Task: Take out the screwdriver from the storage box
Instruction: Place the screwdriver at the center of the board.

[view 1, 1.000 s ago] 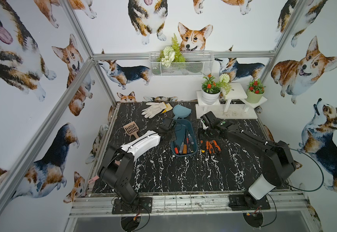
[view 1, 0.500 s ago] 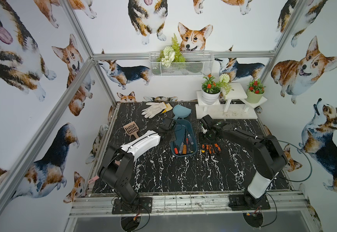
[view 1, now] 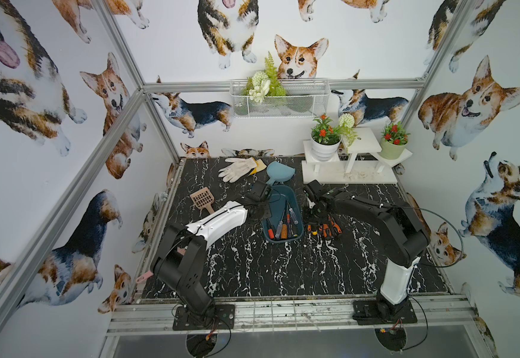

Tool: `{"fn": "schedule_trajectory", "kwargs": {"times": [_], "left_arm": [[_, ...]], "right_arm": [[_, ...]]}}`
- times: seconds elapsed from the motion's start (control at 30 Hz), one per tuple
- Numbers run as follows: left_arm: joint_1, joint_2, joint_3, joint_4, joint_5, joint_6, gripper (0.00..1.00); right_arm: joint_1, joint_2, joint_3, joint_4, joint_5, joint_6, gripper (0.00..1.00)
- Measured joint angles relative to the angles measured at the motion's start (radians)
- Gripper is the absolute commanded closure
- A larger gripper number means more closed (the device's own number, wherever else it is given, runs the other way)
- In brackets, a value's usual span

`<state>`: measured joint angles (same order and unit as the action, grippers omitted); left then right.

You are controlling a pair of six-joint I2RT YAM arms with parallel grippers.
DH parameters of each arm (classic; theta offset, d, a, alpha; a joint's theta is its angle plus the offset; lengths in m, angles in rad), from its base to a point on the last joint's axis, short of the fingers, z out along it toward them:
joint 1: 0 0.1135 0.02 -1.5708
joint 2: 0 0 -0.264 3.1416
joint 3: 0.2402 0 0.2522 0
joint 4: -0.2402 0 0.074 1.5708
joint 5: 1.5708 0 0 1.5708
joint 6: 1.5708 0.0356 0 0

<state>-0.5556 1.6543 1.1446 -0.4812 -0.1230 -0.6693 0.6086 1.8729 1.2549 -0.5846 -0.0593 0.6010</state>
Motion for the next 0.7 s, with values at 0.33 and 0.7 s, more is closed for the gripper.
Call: {"fn": "schedule_trajectory", "kwargs": {"times": [0.33,0.7], "left_arm": [[0.0,0.029,0.008,0.003,0.009,0.004,1.0],[0.001,0.036,0.011,0.003,0.009,0.011,1.0]], "right_arm": [[0.0,0.037,0.02,-0.017,0.011,-0.003,0.82],[0.0,0.043,0.035,-0.028,0.011,-0.016,0.59]]}}
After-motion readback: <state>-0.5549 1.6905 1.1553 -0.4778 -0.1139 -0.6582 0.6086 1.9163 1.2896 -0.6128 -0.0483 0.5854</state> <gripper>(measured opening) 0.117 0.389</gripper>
